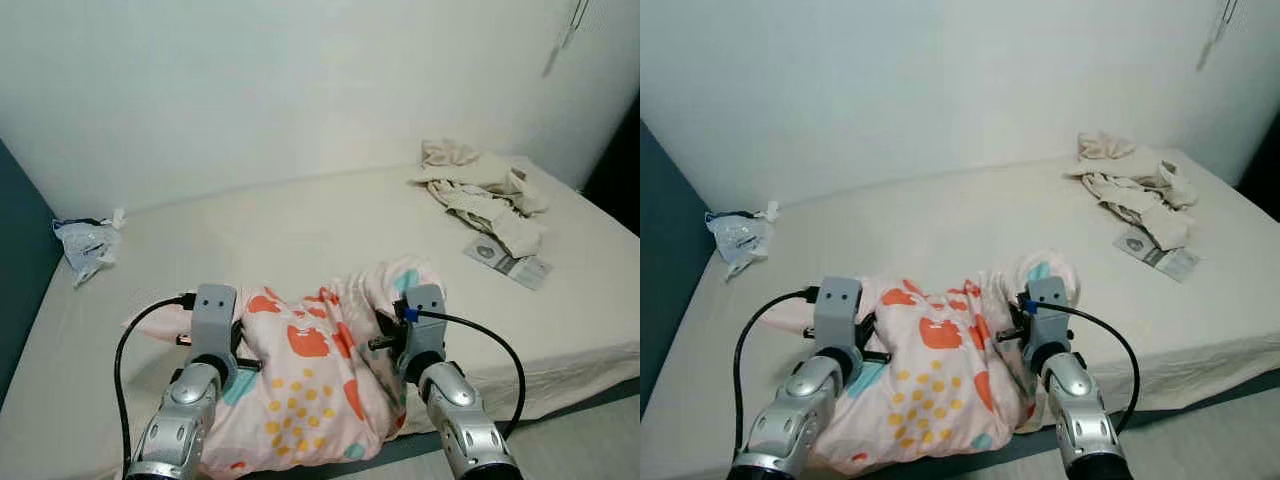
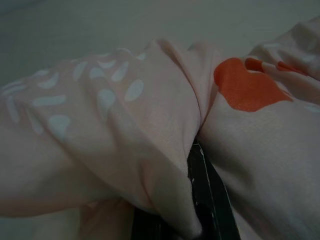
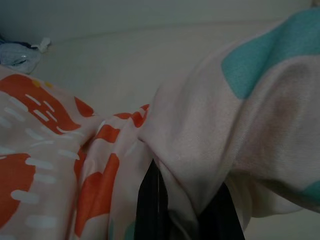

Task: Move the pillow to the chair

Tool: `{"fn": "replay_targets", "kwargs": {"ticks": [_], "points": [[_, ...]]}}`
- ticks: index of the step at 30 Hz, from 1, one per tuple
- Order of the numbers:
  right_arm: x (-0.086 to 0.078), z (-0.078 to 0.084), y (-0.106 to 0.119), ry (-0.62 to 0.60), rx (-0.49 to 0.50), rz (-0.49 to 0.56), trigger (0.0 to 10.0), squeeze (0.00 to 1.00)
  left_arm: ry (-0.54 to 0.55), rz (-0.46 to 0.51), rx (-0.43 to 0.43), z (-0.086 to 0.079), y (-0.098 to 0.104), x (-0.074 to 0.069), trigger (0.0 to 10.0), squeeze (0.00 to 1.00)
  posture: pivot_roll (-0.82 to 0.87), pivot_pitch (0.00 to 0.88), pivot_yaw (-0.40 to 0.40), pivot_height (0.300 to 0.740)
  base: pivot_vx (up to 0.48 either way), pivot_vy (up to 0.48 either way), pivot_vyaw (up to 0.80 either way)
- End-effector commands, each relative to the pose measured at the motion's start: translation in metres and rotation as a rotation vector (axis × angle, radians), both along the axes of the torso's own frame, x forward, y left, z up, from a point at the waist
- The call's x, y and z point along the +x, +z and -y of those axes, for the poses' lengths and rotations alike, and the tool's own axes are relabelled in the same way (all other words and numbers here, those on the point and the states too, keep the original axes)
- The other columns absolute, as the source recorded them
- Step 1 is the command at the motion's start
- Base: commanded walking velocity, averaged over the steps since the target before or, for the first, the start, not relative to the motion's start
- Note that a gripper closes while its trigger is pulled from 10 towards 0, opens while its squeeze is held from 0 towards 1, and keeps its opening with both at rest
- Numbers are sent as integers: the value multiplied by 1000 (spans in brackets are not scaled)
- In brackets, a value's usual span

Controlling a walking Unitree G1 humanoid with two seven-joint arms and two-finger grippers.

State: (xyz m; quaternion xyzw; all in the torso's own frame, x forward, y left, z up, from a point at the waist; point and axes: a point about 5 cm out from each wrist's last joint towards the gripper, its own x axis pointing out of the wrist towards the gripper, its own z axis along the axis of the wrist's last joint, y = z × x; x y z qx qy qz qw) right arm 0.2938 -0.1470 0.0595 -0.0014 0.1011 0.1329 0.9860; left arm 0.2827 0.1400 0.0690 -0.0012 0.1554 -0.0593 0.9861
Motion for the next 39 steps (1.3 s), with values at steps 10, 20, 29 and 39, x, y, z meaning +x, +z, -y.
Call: {"fn": "replay_targets", "kwargs": {"ticks": [10, 20, 29, 39], "points": [[4, -9, 8, 32, 33, 25, 10000, 0, -31, 29, -1, 6, 9, 4, 10000, 0, -12, 57, 29, 740, 0, 0, 0], [4, -9, 7, 36, 35, 18, 10000, 0, -35, 21, 11, 6, 9, 4, 10000, 0, -10, 58, 29, 740, 0, -396, 0], [3, -9, 7, 37, 50, 16, 10000, 0, -116, -40, 34, 11, 4, -1, 10000, 0, -9, 58, 32, 740, 0, -107, 0], [2, -10, 7, 39, 58, 14, 10000, 0, -76, -62, 21, 8, 2, -1, 10000, 0, -7, 60, 35, 740, 0, 427, 0]]}}
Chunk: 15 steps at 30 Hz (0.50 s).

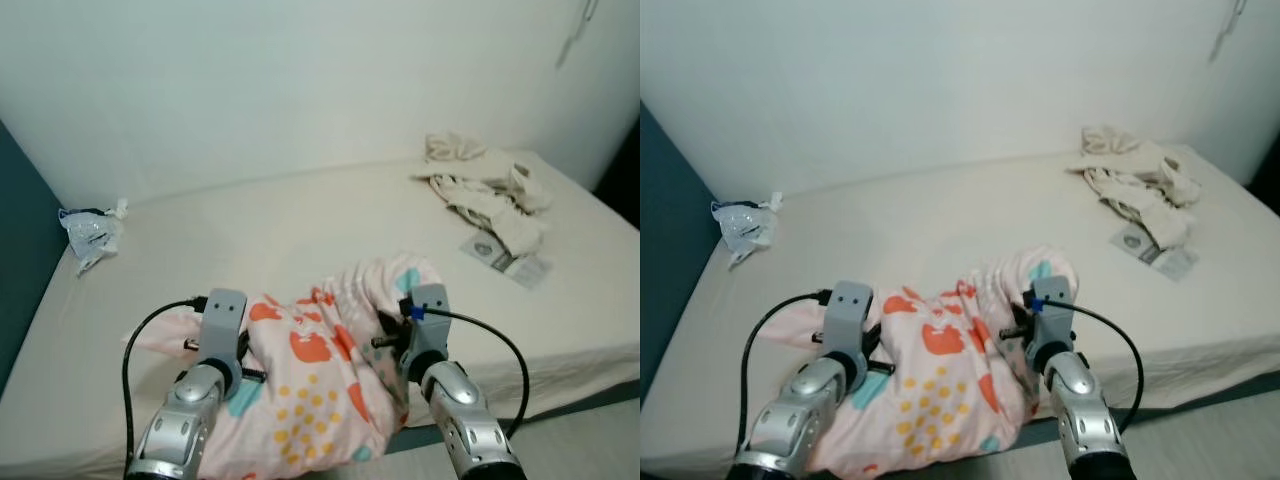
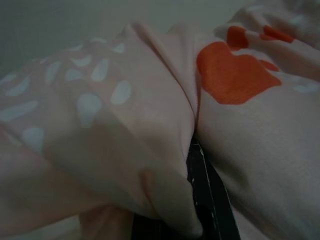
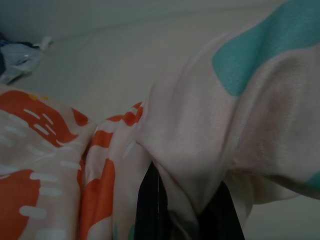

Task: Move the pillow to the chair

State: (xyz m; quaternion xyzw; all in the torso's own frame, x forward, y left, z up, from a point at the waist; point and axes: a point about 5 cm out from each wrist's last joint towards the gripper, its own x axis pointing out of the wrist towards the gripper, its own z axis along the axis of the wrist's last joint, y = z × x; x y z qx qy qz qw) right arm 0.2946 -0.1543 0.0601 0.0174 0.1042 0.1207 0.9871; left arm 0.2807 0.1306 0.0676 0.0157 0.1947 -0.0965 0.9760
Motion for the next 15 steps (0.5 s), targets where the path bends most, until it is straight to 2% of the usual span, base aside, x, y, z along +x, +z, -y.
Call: {"fn": "replay_targets", "kwargs": {"ticks": [1, 5, 15], "points": [[1, -17, 6, 67, 25, 26, 10000, 0, -2, 35, 8, -2, 6, 2, 10000, 0, -5, 63, 36, 740, 0, 0, 0], [1, -17, 6, 67, 27, 25, 10000, 0, -11, 64, 25, -3, 9, 3, 10000, 0, -3, 62, 36, 740, 0, 0, 0], [1, -17, 6, 69, 29, 26, 10000, 0, 0, 118, -71, 0, 17, 4, 10000, 0, -3, 62, 35, 740, 0, 0, 0]]}}
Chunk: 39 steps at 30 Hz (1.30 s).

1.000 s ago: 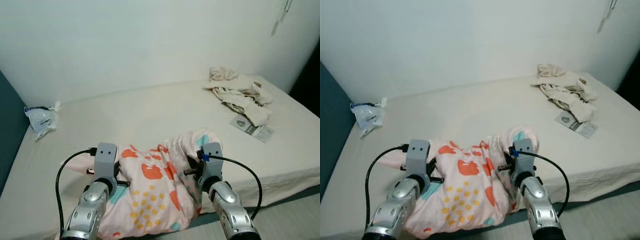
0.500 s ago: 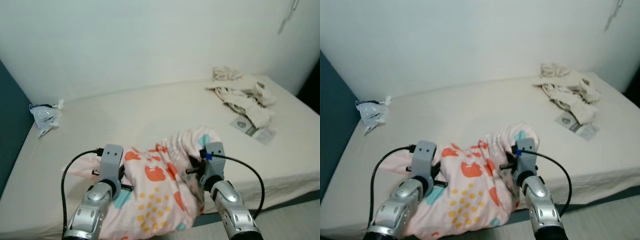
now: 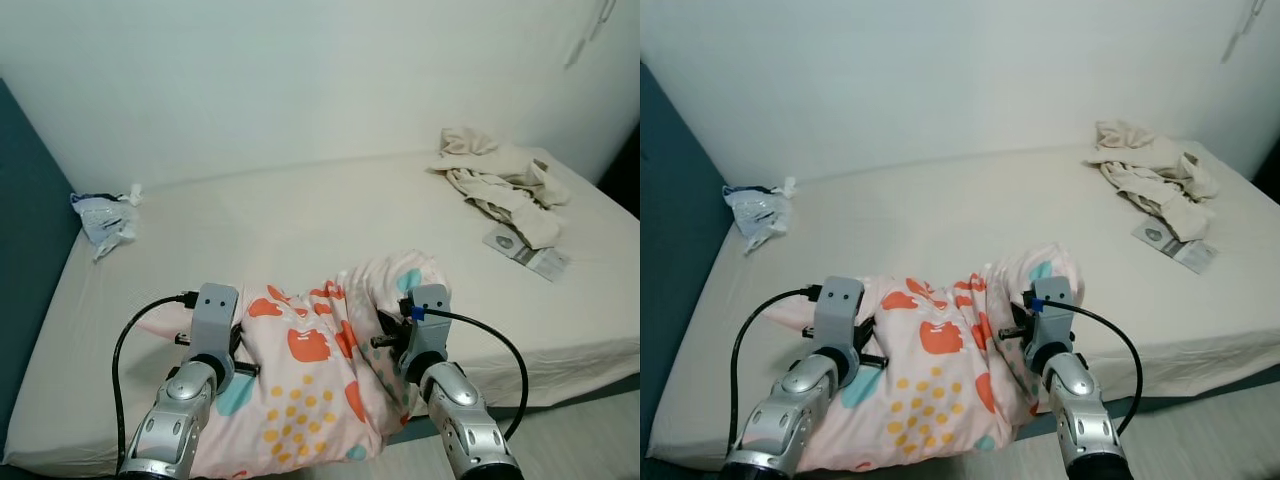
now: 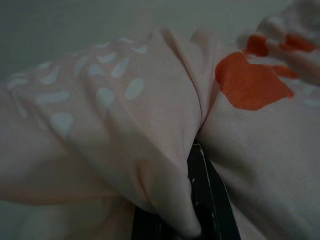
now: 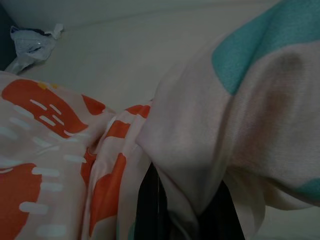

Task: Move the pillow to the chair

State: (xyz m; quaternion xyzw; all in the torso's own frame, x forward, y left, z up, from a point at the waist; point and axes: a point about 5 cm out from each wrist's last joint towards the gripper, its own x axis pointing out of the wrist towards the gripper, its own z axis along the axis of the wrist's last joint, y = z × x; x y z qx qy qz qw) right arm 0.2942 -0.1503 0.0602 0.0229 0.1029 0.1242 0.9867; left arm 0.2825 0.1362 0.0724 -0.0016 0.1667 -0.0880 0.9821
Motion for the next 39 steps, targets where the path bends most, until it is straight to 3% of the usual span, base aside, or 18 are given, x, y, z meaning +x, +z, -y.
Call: {"fn": "replay_targets", "kwargs": {"ticks": [1, 6, 11, 17, 32, 39], "points": [[1, -13, 6, 63, 17, 25, 10000, 0, -12, 60, -43, 4, 11, 2, 10000, 0, -3, 61, 35, 740, 0, 0, 0], [0, -14, 3, 78, -31, 30, 10000, 0, 63, -8, -61, -8, -1, 1, 10000, 0, -5, 57, 34, 740, 0, 0, 0], [-1, -14, 2, 80, -34, 38, 10000, 0, 90, -4, -43, -18, -1, 2, 10000, 0, -7, 49, 29, 740, 0, 0, 320], [2, -15, 7, 75, -18, 58, 10000, 0, 85, 12, -50, -19, 3, 4, 10000, 0, -5, 40, 27, 740, 0, 0, 735], [1, -18, 5, 83, 39, 28, 10000, 0, 62, 30, -54, -13, 4, 4, 10000, 0, -8, 27, 32, 740, 0, 0, 0], [2, -14, 7, 52, 30, 48, 10000, 0, 50, 33, -64, -11, 5, 5, 10000, 0, -12, 36, 37, 740, 0, 0, -457]]}}
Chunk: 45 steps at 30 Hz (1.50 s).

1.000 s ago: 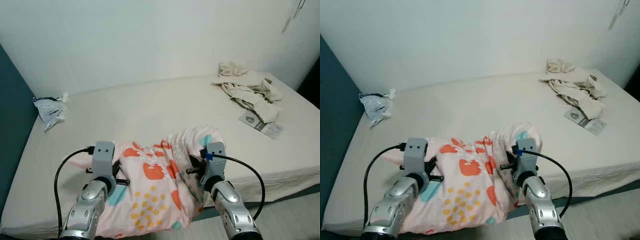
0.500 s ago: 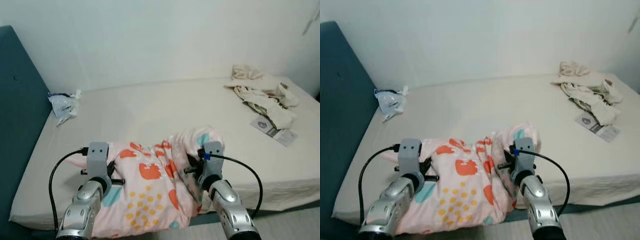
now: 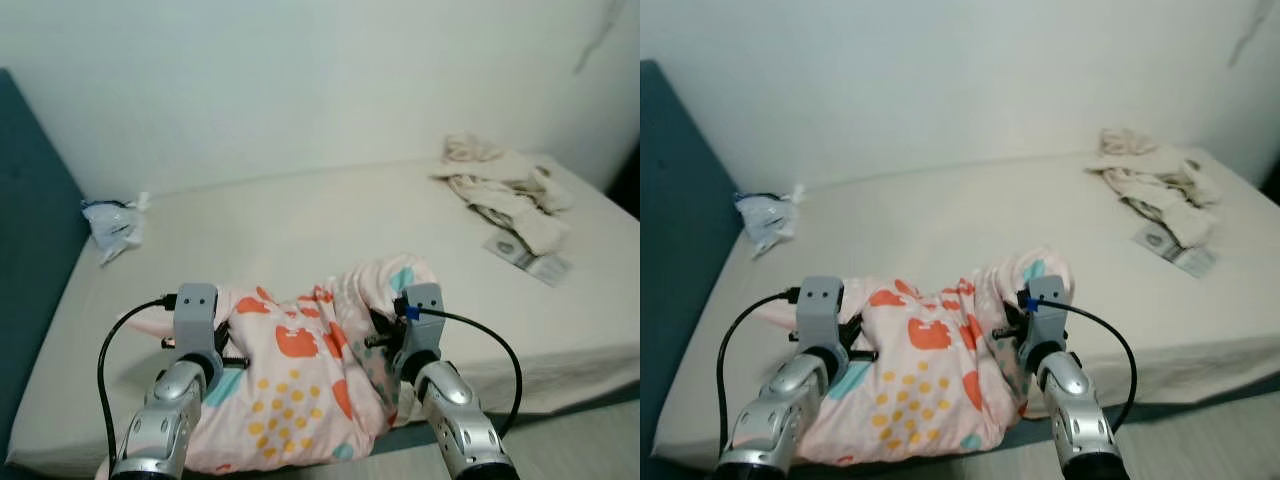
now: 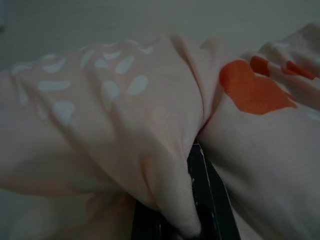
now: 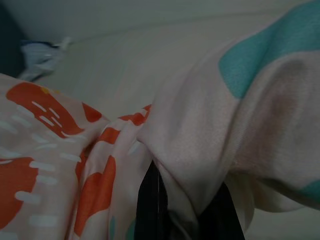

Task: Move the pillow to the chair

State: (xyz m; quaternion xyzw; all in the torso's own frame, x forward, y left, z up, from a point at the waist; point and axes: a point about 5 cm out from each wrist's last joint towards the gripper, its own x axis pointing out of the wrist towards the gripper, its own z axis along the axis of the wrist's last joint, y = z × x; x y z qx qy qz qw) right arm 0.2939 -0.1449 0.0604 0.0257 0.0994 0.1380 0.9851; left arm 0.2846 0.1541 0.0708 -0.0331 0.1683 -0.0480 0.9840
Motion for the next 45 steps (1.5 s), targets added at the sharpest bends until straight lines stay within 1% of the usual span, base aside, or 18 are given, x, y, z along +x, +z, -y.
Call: {"fn": "replay_targets", "kwargs": {"ticks": [1, 5, 7, 14, 24, 39, 42, 45], "points": [[2, -8, 7, 25, 21, 42, 10000, 0, -39, 44, -15, 8, 7, 4, 10000, 0, -12, 39, 37, 740, 0, 0, 0], [1, -6, 7, 26, 18, 49, 10000, 0, -42, 53, -4, 9, 8, 4, 10000, 0, -10, 40, 35, 740, 0, 0, 0], [0, -5, 5, 30, 8, 33, 10000, 0, -50, 71, 10, 10, 9, 5, 10000, 0, -10, 41, 34, 740, 0, 0, 0], [2, -6, 8, 28, 13, 45, 10000, 0, -66, 92, -1, 13, 13, 5, 10000, 0, -8, 44, 25, 740, 0, 0, -800], [4, -5, 9, 29, 21, 32, 10000, 0, -74, 100, 18, 14, 12, 2, 10000, 0, -1, 49, 17, 740, 0, 0, -800], [4, -7, 9, 43, 17, 23, 10000, 0, -49, 102, 28, 10, 9, 0, 10000, 0, 4, 51, 5, 740, 0, 0, -800], [7, -7, 10, 42, -1, 26, 10000, 0, -36, 102, 23, 8, 8, 1, 10000, 0, 4, 51, 0, 740, 0, 0, -800], [8, -7, 6, 33, -27, 6, 10000, 0, -31, 96, 31, 8, 7, 2, 10000, 0, 4, 51, 0, 740, 0, 0, -800]]}}
